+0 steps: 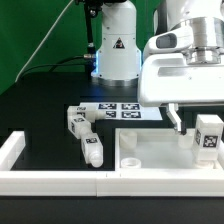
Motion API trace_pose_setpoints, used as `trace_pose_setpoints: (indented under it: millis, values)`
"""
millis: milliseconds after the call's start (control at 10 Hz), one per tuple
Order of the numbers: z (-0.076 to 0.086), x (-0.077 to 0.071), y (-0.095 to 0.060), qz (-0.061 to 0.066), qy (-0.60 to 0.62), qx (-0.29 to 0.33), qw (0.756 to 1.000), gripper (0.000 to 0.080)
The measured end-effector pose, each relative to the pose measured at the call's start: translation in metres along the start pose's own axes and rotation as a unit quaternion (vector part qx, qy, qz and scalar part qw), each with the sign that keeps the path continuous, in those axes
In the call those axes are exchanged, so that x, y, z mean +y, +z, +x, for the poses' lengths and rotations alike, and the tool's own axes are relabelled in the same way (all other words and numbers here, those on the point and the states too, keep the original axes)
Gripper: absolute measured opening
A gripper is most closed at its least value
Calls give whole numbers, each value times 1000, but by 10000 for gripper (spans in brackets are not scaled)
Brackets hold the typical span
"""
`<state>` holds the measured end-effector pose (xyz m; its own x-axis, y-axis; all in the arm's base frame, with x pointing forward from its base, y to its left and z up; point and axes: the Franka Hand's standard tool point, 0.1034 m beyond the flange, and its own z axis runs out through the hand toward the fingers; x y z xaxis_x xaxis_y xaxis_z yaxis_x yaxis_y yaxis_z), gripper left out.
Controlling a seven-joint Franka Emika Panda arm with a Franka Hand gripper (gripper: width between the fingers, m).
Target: Assemble one leg
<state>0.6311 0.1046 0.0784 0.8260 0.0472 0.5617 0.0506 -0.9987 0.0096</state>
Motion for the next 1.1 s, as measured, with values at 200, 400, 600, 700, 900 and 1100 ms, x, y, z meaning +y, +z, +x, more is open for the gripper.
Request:
trace_pose_setpoints:
  millis: [200, 400, 600, 700, 900, 1100]
  values:
    - [9, -3, -6, 10, 8, -55, 998, 646]
    - [13, -3, -13, 19, 16, -109, 994, 649]
    - [12, -6, -10, 26, 19, -175, 984, 649]
    - [10, -4, -8, 27, 20, -193, 981, 649]
    - [9, -5, -11, 32, 28, -271, 962, 649]
    - [14, -5, -8, 29, 36, -267, 963, 637]
